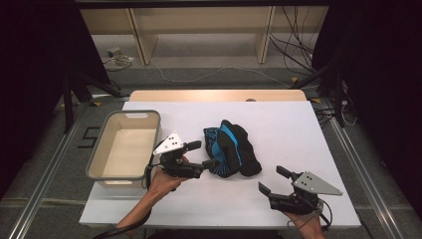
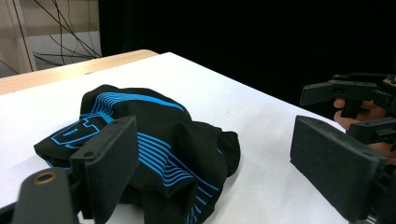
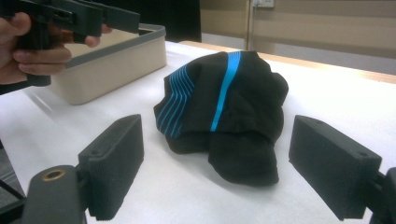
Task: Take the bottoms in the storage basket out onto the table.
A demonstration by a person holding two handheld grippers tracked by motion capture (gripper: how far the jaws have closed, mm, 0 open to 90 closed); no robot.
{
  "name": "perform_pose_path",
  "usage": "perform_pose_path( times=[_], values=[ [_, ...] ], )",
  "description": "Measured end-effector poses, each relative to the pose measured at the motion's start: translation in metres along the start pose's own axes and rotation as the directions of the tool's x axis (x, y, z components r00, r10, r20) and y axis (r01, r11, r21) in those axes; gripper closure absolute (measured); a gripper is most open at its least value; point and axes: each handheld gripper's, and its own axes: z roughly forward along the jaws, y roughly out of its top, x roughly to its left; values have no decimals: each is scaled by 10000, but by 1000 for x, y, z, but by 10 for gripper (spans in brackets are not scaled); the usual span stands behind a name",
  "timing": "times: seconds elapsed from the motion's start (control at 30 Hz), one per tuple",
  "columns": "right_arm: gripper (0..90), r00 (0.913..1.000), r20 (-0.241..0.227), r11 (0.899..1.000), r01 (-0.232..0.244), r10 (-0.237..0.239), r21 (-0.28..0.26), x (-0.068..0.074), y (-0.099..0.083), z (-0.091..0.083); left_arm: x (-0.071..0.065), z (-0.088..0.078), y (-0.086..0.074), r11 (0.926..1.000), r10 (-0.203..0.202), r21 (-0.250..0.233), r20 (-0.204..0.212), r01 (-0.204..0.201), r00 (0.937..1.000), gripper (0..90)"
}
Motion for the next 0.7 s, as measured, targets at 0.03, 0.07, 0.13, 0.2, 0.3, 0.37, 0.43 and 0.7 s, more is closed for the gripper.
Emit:
perform_pose_path(
  times=[0.03,0.07,0.13,0.2,0.3,0.37,0.43,0.7],
  values=[
    [187,10000,2,10000,-16,16,-23,0,0,0,0,-1,0,10000,-15,-18,-24,14,10000,144],
    [187,10000,12,10000,-6,6,-6,0,0,0,0,-2,-1,10000,-6,-42,-60,6,10000,140],
    [187,10000,19,10000,58,-58,19,1,0,0,0,-4,-2,10000,4,-83,-95,-4,10000,137],
    [187,10000,9,10000,15,-15,57,1,0,0,0,-7,-3,10000,65,-74,-128,-66,9999,135],
    [186,10000,9,10000,36,-36,71,1,0,1,0,-11,-5,9999,123,-88,-260,-125,9996,133],
    [187,10000,10,10000,22,-22,72,1,0,1,0,-14,-6,9998,134,-135,-321,-138,9994,133],
    [187,10000,10,10000,19,-19,68,1,0,1,0,-16,-7,9997,180,-178,-440,-188,9989,133],
    [187,10000,14,10000,-10,10,80,1,0,1,-4,-24,-11,9993,298,-209,-551,-310,9980,133]
  ],
)
